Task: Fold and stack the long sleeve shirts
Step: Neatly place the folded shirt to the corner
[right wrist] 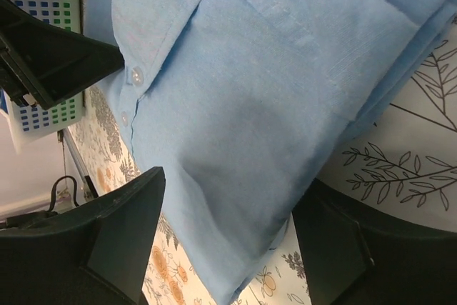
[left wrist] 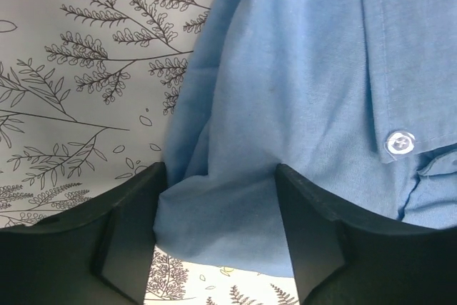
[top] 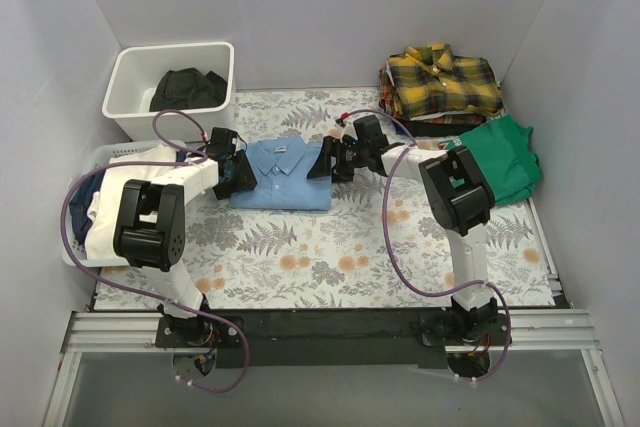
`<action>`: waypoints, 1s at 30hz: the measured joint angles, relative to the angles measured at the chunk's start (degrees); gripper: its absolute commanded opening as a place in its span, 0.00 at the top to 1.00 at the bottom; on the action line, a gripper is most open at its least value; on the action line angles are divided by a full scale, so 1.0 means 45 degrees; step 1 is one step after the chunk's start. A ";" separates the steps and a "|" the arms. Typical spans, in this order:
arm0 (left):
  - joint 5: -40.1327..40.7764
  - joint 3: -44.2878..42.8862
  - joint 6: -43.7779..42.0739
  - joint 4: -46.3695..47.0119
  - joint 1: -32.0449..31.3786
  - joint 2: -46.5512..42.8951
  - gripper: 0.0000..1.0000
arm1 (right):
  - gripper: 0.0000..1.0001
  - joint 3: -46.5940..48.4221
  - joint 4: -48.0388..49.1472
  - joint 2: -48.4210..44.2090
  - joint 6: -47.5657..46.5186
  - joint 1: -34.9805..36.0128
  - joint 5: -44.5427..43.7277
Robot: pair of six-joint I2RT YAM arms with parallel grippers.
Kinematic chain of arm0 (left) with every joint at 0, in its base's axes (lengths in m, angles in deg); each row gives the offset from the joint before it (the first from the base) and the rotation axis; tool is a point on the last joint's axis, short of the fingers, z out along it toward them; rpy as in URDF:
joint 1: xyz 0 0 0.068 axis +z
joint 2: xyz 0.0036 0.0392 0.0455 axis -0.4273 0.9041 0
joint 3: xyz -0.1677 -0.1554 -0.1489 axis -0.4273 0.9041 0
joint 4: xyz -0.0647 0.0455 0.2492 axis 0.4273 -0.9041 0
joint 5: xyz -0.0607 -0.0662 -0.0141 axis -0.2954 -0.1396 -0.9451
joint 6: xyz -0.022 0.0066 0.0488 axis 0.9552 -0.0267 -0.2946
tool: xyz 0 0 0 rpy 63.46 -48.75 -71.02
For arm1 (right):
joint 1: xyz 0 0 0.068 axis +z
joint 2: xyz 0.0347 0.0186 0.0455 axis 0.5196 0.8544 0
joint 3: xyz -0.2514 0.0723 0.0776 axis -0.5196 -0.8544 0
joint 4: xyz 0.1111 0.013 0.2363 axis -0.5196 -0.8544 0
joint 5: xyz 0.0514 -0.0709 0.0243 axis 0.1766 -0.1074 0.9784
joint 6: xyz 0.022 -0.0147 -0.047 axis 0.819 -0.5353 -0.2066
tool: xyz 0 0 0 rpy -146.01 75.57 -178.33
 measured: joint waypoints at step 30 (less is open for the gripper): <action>-0.0427 -0.0835 -0.0010 -0.2074 -0.0214 -0.3541 0.21 | 0.99 0.4614 -0.6387 0.0801 -0.4070 -0.2701 -0.2035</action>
